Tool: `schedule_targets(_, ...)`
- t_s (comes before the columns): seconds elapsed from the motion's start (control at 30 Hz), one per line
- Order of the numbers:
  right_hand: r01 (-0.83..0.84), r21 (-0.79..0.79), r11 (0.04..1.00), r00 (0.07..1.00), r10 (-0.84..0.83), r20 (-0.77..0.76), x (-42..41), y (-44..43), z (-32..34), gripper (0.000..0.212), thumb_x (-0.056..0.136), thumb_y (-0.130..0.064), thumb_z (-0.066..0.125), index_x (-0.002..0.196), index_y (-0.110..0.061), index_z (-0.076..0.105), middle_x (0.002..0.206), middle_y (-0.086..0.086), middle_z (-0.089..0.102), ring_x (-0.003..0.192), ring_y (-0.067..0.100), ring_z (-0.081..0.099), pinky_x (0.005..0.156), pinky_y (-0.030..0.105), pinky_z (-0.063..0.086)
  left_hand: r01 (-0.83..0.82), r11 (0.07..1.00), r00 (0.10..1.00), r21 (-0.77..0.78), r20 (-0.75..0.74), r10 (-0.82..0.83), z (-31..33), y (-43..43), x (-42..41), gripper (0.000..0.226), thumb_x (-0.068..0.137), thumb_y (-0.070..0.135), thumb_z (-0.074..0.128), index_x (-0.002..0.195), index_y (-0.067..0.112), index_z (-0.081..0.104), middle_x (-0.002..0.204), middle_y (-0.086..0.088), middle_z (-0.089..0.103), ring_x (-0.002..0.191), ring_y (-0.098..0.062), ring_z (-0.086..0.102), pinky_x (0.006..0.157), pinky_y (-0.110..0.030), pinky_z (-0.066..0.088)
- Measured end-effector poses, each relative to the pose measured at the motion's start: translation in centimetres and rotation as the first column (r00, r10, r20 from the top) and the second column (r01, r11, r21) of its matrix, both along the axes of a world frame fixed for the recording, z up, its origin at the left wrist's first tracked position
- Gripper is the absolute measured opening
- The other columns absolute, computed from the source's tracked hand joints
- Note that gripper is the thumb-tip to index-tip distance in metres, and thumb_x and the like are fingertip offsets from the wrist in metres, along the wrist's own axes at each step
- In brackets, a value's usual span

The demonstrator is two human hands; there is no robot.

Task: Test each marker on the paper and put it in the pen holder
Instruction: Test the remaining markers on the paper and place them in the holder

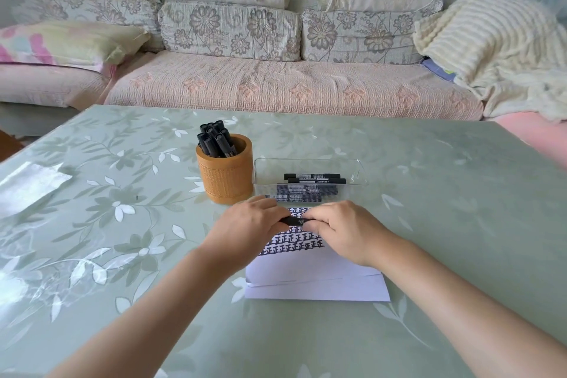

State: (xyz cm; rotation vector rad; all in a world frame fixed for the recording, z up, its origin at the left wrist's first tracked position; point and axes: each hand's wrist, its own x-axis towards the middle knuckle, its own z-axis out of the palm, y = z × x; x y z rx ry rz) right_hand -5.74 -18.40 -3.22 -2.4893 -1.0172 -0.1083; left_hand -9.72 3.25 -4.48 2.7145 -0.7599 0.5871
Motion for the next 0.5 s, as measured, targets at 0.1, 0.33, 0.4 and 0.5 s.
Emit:
schedule_targets(0.1, -0.020, -0.056, 0.998, 0.977, 0.031, 0.212, 0.1, 0.0, 0.0, 0.019, 0.092, -0.030, 0.062, 0.108, -0.026, 0.071, 0.089, -0.007, 0.065, 0.082, 0.020, 0.061, 0.063, 0.030, 0.044, -0.022, 0.999, 0.995, -0.047, -0.094, 0.017, -0.3, 0.0, -0.2, 0.020, 0.098, 0.032, 0.051, 0.093, 0.017, 0.063, 0.078, 0.006, 0.056, 0.074, -0.015, 0.052, 0.060, -0.033, 0.045)
schedule_targets(0.33, 0.050, -0.022, 0.998, 0.977, -0.044, 0.211, 0.4, -1.1, 0.0, 0.018, 0.092, -0.028, 0.064, 0.107, -0.020, 0.070, 0.092, -0.008, 0.062, 0.079, 0.019, 0.060, 0.065, 0.027, 0.036, -0.151, 0.982, 0.973, -0.113, -0.191, 0.128, -0.8, 1.9, -0.2, 0.023, 0.100, 0.032, 0.047, 0.106, 0.021, 0.065, 0.094, 0.007, 0.052, 0.080, -0.011, 0.051, 0.066, -0.031, 0.047)
schedule_targets(0.4, 0.096, -0.054, 0.994, 0.984, -0.087, 0.153, 0.2, -1.2, -0.5, 0.025, 0.096, -0.031, 0.058, 0.117, -0.021, 0.066, 0.102, -0.007, 0.059, 0.083, 0.021, 0.060, 0.070, 0.031, 0.042, -0.267, 0.960, 0.953, -0.088, -0.171, 0.250, -1.0, 2.6, -0.2, 0.023, 0.099, 0.032, 0.047, 0.115, 0.026, 0.063, 0.104, 0.007, 0.053, 0.087, -0.013, 0.054, 0.068, -0.033, 0.050)
schedule_targets(0.5, 0.141, -0.070, 0.988, 0.987, -0.134, 0.093, 0.1, -1.1, -0.9, 0.033, 0.099, -0.031, 0.049, 0.128, -0.021, 0.059, 0.112, -0.006, 0.054, 0.092, 0.022, 0.060, 0.079, 0.036, 0.047, -0.401, 0.914, 0.904, -0.056, -0.183, 0.386, -1.3, 3.5, -0.2, 0.020, 0.098, 0.034, 0.048, 0.114, 0.029, 0.059, 0.110, 0.011, 0.056, 0.096, -0.016, 0.057, 0.069, -0.034, 0.050)
